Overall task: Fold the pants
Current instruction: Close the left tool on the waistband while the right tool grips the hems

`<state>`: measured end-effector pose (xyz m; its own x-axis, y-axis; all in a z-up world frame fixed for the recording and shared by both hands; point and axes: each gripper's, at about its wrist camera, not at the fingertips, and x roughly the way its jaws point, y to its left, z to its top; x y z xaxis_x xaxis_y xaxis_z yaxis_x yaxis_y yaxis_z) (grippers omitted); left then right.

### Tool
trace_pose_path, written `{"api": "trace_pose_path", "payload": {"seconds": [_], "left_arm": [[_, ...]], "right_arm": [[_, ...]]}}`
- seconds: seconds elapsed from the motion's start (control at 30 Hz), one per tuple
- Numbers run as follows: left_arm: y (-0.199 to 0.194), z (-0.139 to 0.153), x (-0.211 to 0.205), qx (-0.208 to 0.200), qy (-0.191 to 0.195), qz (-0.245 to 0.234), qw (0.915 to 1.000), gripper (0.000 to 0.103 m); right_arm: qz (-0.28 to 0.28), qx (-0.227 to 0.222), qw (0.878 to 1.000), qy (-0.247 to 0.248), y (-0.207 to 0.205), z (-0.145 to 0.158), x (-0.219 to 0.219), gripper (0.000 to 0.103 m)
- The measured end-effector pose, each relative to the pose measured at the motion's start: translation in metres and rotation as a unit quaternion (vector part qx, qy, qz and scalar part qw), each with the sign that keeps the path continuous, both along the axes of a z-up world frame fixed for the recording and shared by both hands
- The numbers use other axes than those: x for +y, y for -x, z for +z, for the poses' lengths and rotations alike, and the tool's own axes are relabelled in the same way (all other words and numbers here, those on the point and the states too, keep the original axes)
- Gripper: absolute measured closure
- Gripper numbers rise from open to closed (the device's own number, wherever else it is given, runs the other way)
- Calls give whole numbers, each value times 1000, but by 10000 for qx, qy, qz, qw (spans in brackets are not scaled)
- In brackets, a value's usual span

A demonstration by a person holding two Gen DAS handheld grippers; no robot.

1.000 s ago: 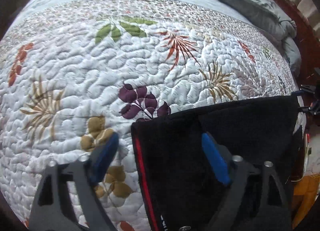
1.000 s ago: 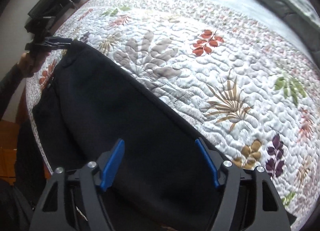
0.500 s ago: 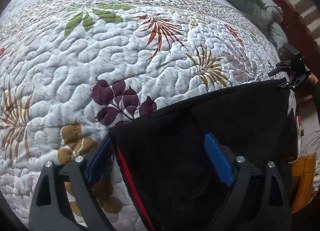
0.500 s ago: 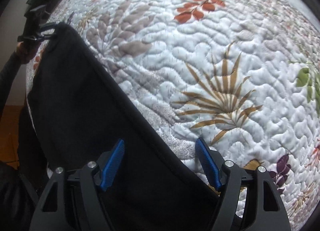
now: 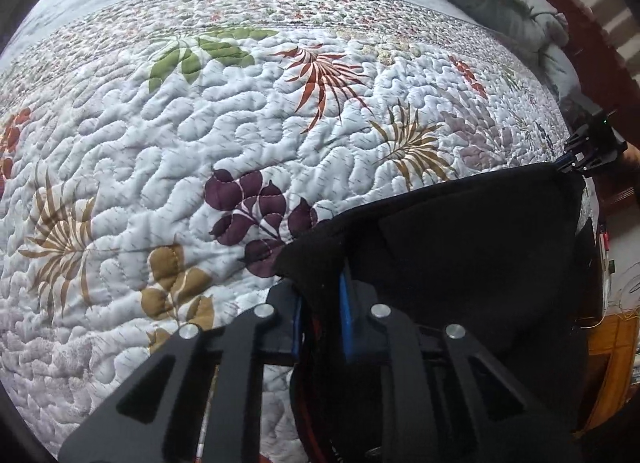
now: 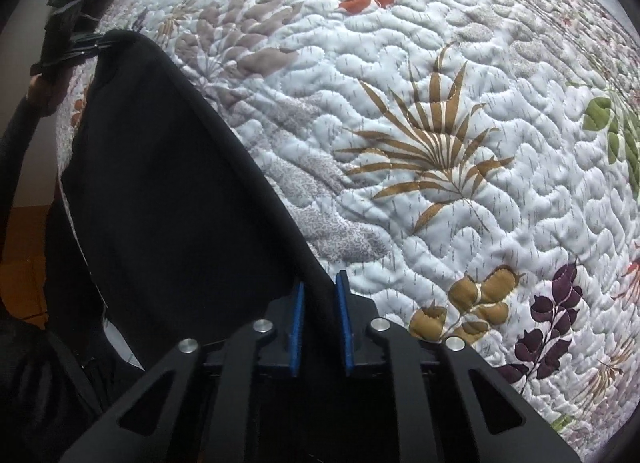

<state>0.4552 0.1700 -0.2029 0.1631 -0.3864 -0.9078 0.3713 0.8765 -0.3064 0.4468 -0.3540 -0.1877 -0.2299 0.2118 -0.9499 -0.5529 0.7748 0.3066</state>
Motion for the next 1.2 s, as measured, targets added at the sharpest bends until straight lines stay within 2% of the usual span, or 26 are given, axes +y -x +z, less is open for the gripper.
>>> {"api": "trace_pose_path", "payload": {"seconds": [0.4, 0.77, 0.97, 1.2], "left_arm": [[36, 64, 7, -589, 229, 34, 9980, 90], [98, 108, 14, -1078, 476, -44, 9930, 91], [139, 122, 18, -1269, 612, -101, 9900, 91], [183, 130, 22, -1430, 561, -235, 9878, 91]], "right_arm": [[-32, -737, 9972, 88, 38, 74, -23, 94], [61, -1430, 9894, 250, 95, 131, 19, 96], [43, -1767, 9836, 348, 135, 144, 29, 97], [-6, -2055, 9778, 420, 183, 146, 35, 97]]}}
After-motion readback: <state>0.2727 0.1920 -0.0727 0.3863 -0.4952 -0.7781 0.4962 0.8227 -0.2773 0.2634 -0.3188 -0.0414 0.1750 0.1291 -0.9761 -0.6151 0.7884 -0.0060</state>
